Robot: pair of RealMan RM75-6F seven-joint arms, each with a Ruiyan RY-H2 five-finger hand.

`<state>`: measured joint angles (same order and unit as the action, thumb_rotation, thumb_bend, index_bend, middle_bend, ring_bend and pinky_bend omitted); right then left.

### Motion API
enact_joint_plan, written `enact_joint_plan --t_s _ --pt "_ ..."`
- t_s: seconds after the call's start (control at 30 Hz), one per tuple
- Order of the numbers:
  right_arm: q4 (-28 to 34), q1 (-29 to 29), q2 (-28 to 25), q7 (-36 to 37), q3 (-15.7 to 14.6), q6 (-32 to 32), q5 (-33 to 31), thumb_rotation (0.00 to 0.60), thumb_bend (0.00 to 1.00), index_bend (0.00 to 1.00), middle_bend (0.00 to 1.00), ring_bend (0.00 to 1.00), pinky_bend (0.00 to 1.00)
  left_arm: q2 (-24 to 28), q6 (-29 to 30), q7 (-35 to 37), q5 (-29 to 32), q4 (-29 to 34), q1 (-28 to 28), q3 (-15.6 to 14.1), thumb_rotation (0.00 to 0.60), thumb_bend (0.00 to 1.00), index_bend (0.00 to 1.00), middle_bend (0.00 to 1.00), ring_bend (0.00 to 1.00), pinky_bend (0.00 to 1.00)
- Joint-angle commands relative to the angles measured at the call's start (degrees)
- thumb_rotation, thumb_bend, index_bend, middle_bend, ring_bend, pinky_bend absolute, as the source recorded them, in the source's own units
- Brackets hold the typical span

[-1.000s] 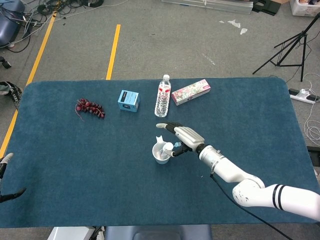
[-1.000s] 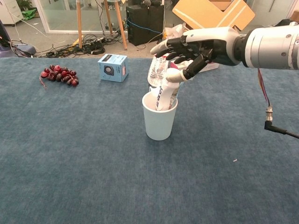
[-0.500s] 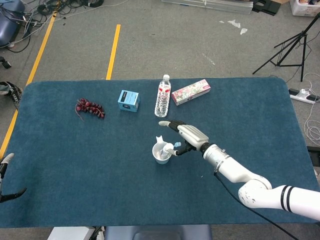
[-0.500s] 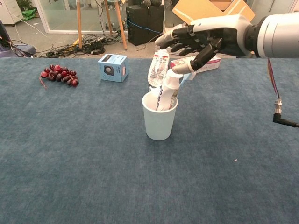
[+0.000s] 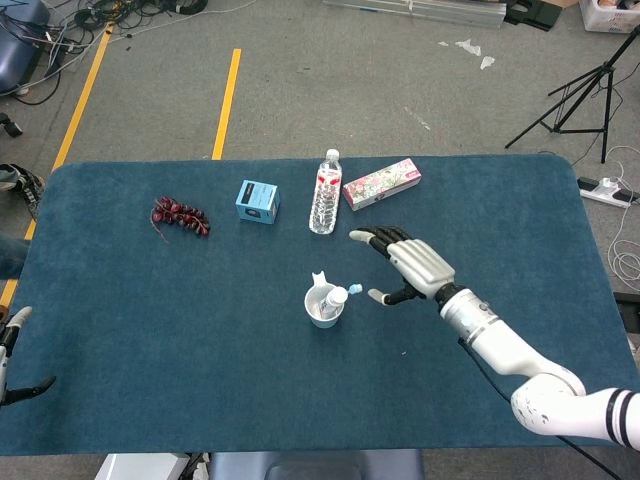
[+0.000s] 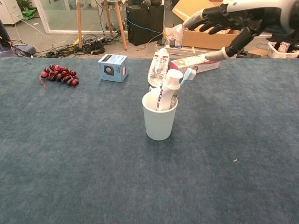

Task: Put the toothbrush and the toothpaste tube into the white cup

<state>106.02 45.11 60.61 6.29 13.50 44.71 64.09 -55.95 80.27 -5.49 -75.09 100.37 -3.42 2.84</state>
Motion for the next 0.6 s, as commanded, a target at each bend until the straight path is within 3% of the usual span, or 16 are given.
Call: enact_joint_plan --t_s 0.03,0.3,0.6 --pt "4.76 -3.09 -3.79 -9.02 -2.43 6.79 -1.78 0.600 0.21 0.12 0.11 0.00 0.04 -0.08 0.12 -0.19 -0.27 0.08 -0.03 -0.06 0.600 0.00 0.09 0.17 0.07 0.21" --pt "9.58 -9.96 -8.32 -27.24 -9.00 19.03 0.29 0.600 0.21 0.12 0.13 0.00 0.04 -0.80 1.10 -0.26 -2.04 -0.33 -0.03 -0.25 0.600 0.00 0.09 0.18 0.08 0.21" --pt "6.68 -20.58 -5.92 -38.65 -15.12 33.04 3.91 0.600 0.21 0.12 0.13 0.00 0.04 -2.34 1.36 0.04 -3.62 -1.83 -0.35 -0.42 0.600 0.00 0.10 0.21 0.11 0.23"
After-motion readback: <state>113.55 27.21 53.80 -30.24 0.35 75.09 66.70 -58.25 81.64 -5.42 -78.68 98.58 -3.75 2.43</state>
